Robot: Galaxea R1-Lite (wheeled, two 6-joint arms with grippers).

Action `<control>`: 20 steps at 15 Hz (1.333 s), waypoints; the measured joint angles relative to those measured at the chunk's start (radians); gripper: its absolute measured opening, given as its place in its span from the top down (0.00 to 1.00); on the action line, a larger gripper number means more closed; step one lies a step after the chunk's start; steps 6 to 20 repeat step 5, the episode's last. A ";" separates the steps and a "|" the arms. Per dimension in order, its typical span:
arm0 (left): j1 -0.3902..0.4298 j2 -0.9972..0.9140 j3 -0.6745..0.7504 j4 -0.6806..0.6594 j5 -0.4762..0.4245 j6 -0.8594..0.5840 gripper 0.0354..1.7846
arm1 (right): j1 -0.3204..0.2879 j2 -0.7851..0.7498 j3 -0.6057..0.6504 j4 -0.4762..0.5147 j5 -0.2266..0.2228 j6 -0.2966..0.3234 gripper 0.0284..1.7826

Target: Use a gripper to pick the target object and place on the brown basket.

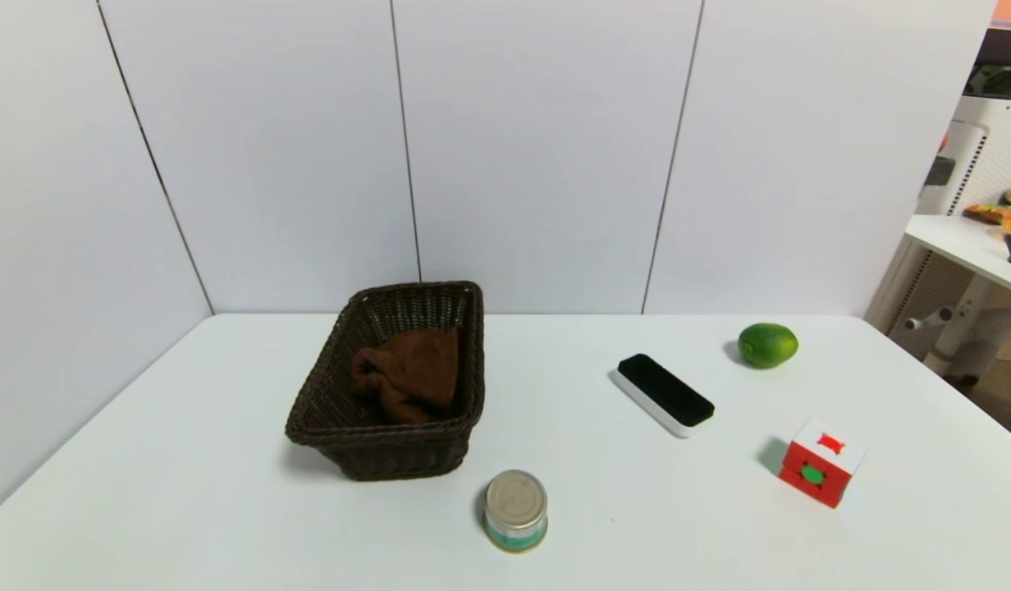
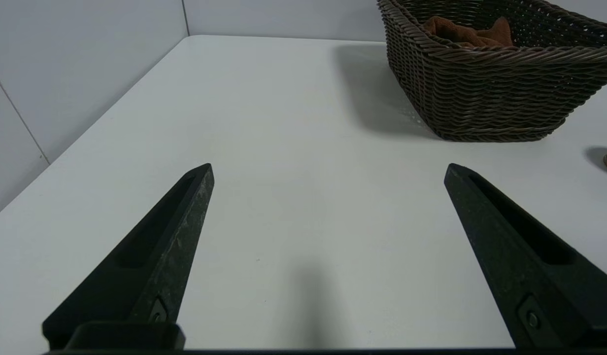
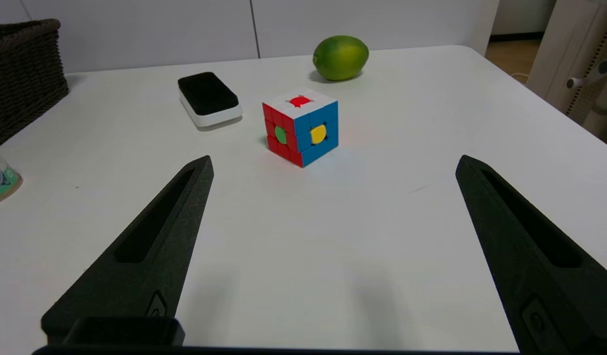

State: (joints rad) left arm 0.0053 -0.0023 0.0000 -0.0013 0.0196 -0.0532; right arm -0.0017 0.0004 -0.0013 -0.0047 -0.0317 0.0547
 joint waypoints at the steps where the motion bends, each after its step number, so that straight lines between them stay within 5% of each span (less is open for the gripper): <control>1: 0.000 0.000 0.000 0.000 0.000 0.000 0.06 | 0.000 0.000 0.000 -0.001 0.000 0.000 0.05; 20: 0.000 0.000 0.000 0.000 0.000 0.000 0.06 | 0.000 0.000 0.000 -0.001 0.000 0.002 0.05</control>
